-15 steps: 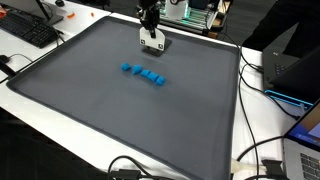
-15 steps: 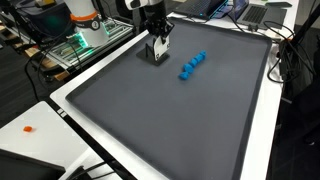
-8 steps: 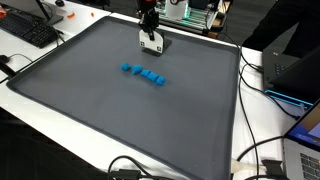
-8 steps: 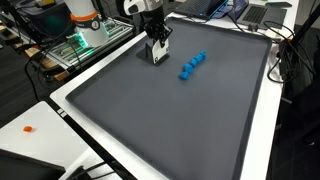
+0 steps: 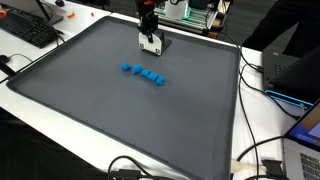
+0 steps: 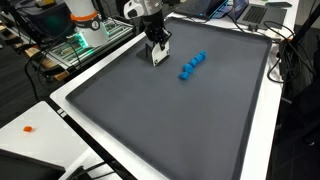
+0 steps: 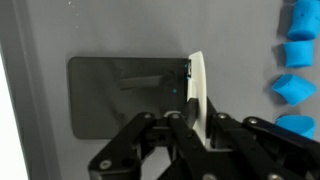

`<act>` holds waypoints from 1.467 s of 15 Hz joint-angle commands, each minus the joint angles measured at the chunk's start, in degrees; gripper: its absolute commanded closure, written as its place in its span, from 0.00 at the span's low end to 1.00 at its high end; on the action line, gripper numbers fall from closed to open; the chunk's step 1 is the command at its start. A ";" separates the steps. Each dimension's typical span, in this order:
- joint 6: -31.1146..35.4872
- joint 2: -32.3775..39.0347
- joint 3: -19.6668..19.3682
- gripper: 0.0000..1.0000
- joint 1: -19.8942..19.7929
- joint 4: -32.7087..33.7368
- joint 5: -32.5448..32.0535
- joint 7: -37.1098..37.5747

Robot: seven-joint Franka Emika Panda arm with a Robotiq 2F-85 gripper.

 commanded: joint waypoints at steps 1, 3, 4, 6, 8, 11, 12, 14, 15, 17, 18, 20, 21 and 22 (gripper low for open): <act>0.59 0.56 -0.14 0.98 -0.12 -0.59 1.47 -0.80; 0.44 0.68 -0.16 0.98 -0.11 -0.55 1.13 -0.65; 0.33 0.68 -0.17 0.98 -0.12 -0.55 0.93 -0.61; -0.17 0.36 -0.18 0.66 -0.15 -0.47 1.53 -1.45; -0.45 -0.22 -0.28 0.60 -0.23 -0.53 1.03 -1.17; -1.36 -1.36 -0.50 0.38 -0.36 -0.63 -0.71 -0.11; -1.60 -1.78 -0.55 0.29 -0.38 -0.64 -1.10 0.02; -2.98 -3.20 -0.68 0.14 -0.52 -0.55 -3.21 0.98; -3.84 -3.85 -0.72 0.07 -0.62 -0.46 -4.39 1.50; -6.69 -5.65 -0.71 0.00 -1.02 -0.13 -8.13 3.19; -8.33 -6.53 -0.62 0.00 -1.22 0.17 -9.67 3.75; -12.02 -8.42 -0.32 0.00 -1.79 1.14 -13.43 5.60; -14.02 -9.46 -0.10 0.00 -2.03 1.79 -15.35 6.44; -16.64 -10.63 0.00 0.00 -1.92 2.78 -16.28 4.87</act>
